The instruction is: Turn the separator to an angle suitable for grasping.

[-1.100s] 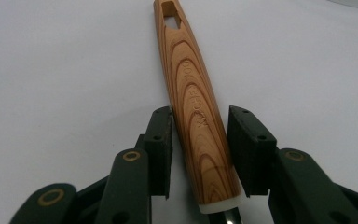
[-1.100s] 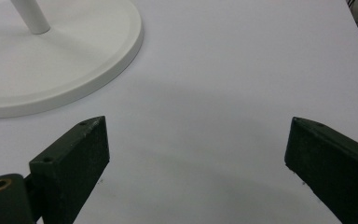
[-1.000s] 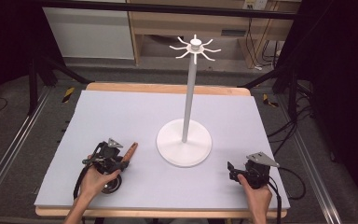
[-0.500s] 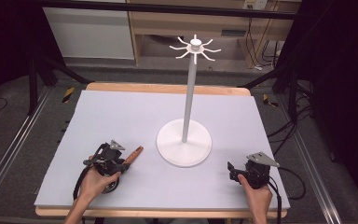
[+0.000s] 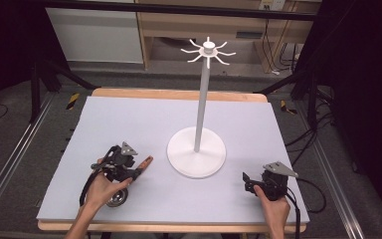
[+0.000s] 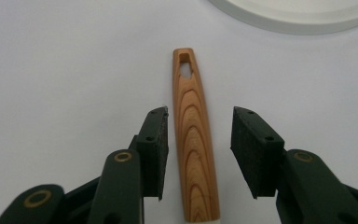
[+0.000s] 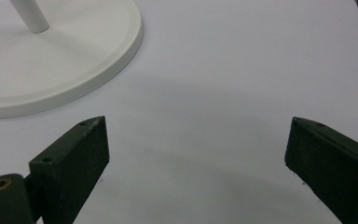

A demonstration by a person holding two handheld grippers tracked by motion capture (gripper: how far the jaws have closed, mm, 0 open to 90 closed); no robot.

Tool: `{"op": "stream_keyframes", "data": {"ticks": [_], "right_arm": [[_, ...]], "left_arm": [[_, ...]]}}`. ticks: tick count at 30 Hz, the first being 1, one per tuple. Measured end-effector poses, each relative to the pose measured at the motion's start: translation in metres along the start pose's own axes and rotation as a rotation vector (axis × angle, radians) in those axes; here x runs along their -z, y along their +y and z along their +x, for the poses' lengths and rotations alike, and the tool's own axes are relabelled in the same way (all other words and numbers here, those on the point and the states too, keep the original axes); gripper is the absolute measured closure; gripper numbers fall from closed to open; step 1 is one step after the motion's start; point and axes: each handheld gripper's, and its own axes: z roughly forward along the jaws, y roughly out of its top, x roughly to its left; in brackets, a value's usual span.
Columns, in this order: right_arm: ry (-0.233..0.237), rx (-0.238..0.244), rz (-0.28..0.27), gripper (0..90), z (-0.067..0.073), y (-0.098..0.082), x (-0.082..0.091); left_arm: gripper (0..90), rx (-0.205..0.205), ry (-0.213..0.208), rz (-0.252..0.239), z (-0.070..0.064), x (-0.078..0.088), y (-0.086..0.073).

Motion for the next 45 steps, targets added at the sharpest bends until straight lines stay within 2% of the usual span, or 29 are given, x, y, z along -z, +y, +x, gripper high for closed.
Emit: {"op": "stream_keyframes", "data": {"ticks": [5,8,15,22,27,31,38,45], "right_arm": [[0.004,0.0,0.004,6.8,0.0,0.0,0.0],[0.004,-0.005,0.006,6.8,0.0,-0.001,0.0],[0.007,0.003,0.013,6.8,0.0,-0.001,-0.001],[0.007,0.003,0.011,6.8,0.0,-0.001,-0.001],[0.011,0.0,0.016,6.8,0.0,0.0,-0.002],[0.01,0.003,0.017,6.8,0.0,-0.001,-0.002],[0.011,0.0,0.019,6.8,0.0,0.0,-0.003],[0.016,-0.005,0.02,6.6,0.0,-0.001,-0.003]], "left_arm": [[57.8,-0.038,0.014,0.035,-0.006,-0.013,0.009],[59.5,-0.045,0.021,0.059,-0.004,-0.019,0.009],[62.1,-0.021,0.012,0.081,0.003,-0.022,0.007],[63.8,-0.031,0.017,0.112,0.001,-0.028,0.006],[64.6,-0.024,0.014,0.127,0.001,-0.031,0.005],[64.0,-0.02,0.016,0.132,0.001,-0.033,0.005],[63.8,0.004,-0.007,0.129,0.005,-0.034,0.003],[64.4,0.017,0.012,0.145,0.001,-0.034,0.005]]}}
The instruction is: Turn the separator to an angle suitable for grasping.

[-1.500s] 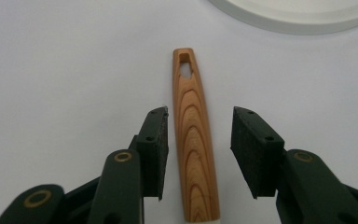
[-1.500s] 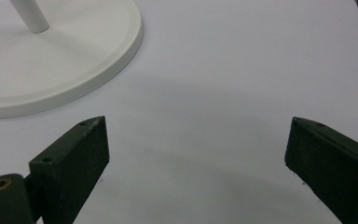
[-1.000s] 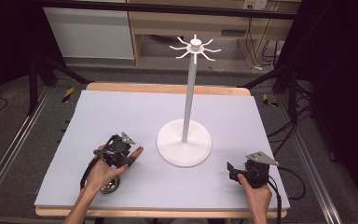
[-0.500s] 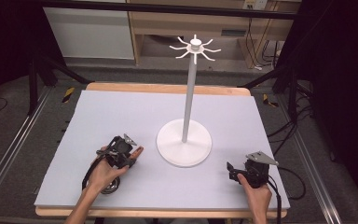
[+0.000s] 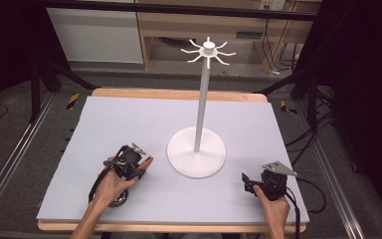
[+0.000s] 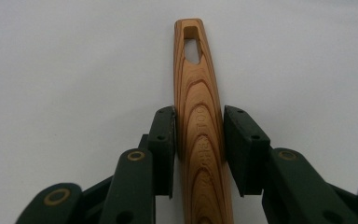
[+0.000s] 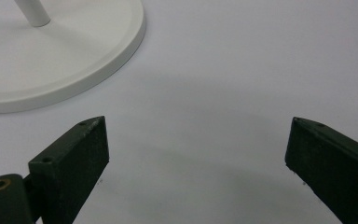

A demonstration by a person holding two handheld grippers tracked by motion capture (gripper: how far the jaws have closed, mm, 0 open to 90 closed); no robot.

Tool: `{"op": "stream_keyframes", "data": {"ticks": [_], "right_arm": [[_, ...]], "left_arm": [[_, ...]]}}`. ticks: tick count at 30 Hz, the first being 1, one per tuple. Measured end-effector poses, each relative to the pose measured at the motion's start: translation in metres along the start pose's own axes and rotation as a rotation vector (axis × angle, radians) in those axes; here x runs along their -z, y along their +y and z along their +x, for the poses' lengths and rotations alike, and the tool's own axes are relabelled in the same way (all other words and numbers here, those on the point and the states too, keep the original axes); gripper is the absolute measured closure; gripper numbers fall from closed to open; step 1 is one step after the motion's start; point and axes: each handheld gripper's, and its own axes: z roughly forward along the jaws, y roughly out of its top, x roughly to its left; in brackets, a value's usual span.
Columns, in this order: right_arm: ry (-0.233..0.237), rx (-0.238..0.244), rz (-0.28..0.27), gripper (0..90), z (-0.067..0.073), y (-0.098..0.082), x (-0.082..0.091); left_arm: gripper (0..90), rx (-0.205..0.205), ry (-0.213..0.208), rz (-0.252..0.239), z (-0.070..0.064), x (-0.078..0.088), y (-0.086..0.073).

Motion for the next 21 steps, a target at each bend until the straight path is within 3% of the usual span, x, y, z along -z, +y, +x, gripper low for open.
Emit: {"op": "stream_keyframes", "data": {"ticks": [13,21], "right_arm": [[0.005,-0.009,0.005,6.5,-0.0002,-0.0004,-0.0003],[0.003,-0.008,0.007,6.5,0.0,-0.0005,-0.0009]], "left_arm": [[67.2,0.019,-0.004,0.02,0.0005,0.0,0.0024],[67.3,0.03,-0.023,0.004,0.0035,0.0002,0.0004]]}}
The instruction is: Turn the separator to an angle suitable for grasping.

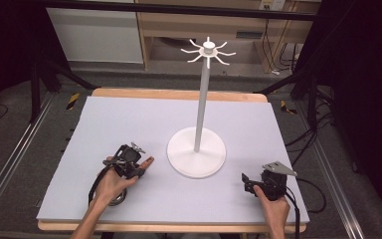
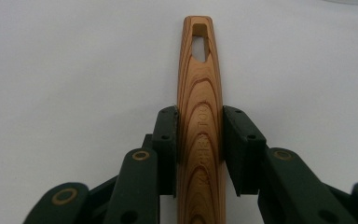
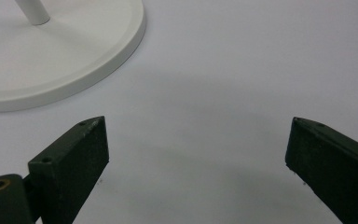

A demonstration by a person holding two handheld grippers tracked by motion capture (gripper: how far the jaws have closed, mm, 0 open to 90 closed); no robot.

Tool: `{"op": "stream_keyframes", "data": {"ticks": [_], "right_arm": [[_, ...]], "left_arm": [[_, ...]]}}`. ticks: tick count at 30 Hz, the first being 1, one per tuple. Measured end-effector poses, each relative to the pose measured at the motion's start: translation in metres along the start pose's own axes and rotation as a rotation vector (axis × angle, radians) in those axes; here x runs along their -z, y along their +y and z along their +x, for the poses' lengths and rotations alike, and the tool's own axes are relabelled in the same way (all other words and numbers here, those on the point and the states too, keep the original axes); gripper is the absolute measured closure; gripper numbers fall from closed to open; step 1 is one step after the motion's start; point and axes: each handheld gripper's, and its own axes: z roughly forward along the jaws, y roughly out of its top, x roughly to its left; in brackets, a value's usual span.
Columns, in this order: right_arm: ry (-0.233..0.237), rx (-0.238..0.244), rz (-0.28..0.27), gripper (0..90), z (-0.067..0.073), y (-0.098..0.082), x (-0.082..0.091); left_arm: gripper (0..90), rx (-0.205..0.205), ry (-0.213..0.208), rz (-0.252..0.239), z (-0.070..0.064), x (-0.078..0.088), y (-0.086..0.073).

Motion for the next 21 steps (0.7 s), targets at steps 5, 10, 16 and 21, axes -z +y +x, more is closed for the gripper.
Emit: {"op": "stream_keyframes", "data": {"ticks": [5,10,16,21], "right_arm": [[0.004,0.007,0.004,6.5,0.0,0.0,0.0],[0.005,0.012,0.002,6.5,0.0,0.0,0.001],[0.008,0.015,0.003,6.5,0.001,-0.001,0.002],[0.005,0.012,0.0,6.5,0.0,-0.001,0.002]], "left_arm": [[67.3,-0.003,-0.007,-0.007,0.001,0.001,-0.001],[67.4,-0.005,-0.008,-0.031,0.002,0.006,-0.003],[67.5,-0.011,-0.013,-0.042,0.002,0.012,-0.004],[67.5,-0.007,-0.015,-0.059,0.002,0.017,-0.005]]}}
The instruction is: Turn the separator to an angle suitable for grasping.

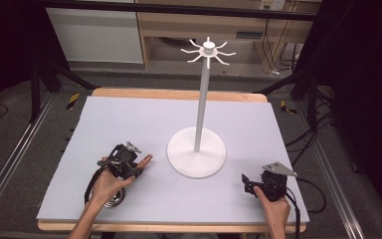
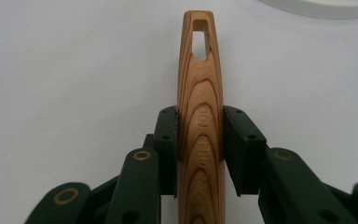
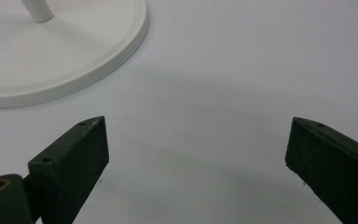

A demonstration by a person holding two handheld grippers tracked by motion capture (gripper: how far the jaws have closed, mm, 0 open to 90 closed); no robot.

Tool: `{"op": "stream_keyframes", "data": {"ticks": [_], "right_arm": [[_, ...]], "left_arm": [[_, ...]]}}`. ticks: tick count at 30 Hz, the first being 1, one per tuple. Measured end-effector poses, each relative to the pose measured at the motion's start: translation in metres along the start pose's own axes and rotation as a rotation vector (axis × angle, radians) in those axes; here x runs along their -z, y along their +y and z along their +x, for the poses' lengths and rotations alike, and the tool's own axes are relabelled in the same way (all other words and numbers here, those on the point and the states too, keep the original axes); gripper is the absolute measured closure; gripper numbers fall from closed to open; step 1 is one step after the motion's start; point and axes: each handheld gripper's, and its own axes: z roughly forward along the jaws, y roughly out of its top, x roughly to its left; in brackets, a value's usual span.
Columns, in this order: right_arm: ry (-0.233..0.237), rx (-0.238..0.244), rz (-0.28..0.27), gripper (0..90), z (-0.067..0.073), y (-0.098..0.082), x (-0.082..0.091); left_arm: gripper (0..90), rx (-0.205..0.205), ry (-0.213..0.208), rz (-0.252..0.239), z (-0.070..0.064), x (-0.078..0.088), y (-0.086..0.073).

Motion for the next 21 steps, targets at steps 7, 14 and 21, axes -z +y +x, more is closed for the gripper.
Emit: {"op": "stream_keyframes", "data": {"ticks": [7,14,21], "right_arm": [[0.002,-0.003,-0.001,6.5,0.0,0.0,0.0],[0.001,0.003,-0.004,6.5,0.0,0.0,0.001],[0.004,-0.001,-0.003,6.5,0.0,0.0,0.001]], "left_arm": [[67.6,0.009,0.0,-0.046,0.001,0.011,-0.001],[67.6,0.014,-0.007,-0.089,0.0,0.021,-0.001],[67.6,0.023,-0.013,-0.144,0.001,0.035,-0.001]]}}
